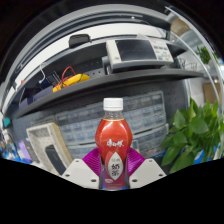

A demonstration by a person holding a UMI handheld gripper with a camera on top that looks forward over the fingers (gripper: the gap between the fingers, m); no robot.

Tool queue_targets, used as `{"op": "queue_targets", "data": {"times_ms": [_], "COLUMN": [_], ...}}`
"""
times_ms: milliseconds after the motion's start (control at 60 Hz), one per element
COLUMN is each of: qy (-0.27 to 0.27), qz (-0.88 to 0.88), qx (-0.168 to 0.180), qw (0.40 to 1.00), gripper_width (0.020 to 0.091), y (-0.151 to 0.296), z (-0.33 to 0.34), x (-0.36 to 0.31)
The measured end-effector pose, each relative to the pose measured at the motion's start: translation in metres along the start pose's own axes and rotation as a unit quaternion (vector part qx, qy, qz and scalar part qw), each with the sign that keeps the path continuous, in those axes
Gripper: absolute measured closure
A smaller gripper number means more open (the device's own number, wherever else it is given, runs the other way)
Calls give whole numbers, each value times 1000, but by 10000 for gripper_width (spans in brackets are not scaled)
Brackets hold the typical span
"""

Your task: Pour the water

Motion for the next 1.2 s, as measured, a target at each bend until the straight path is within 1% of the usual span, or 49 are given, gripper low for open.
{"op": "queue_targets", "data": {"times_ms": [67, 217, 250, 300, 417, 550, 567, 583, 600, 633, 667, 700, 717, 733, 767, 783, 833, 867, 933, 983, 1000, 1017, 1100, 1200], "qy": [-17, -41, -45, -48, -48, -49, -50, -50, -49, -51, -54, -55, -55, -55, -56, -57, -60, -60, -65, -74, -76, -77, -69, -71], "qz": [34, 79, 85, 90, 96, 112, 116, 118, 114, 106, 101, 100, 102, 103, 106, 107, 105, 103, 96, 99, 102, 105, 107, 103], "qx": [-2, -38, -40, -49, -54, -83, -89, -80, -68, -70, -63, -60, -60, -59, -57, -57, -56, -57, -63, -77, -82, -88, -102, -117], "qw": [999, 995, 995, 994, 993, 989, 988, 989, 990, 991, 991, 992, 991, 991, 991, 991, 991, 991, 991, 989, 988, 988, 987, 985], "gripper_width": [803, 801, 802, 804, 802, 804, 783, 762, 799, 797, 796, 775, 776, 754, 743, 720, 689, 682, 638, 508, 486, 422, 367, 367], "y": [-10, -48, -59, -70, -96, -134, -140, -139, -138, -141, -140, -141, -141, -141, -142, -141, -141, -141, -141, -144, -145, -146, -148, -150], "z": [0, -10, -13, -16, -20, -18, -17, -16, -16, -13, -11, -10, -10, -10, -10, -10, -9, -10, -7, -4, -2, 0, 14, 44], "x": [25, 69, 77, 85, 100, 112, 114, 114, 113, 114, 115, 114, 114, 114, 114, 113, 115, 116, 117, 117, 117, 116, 109, 98]}}
Point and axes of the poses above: the point between the fingertips, and its own axes, seen from behind it with the camera up: x to the right, y up, z backward, against the way the camera looks, the point moved 7 cm from there along z, backward, against the way the camera looks, and after that the axes turned 2 degrees about x, right-handed, at the moved point
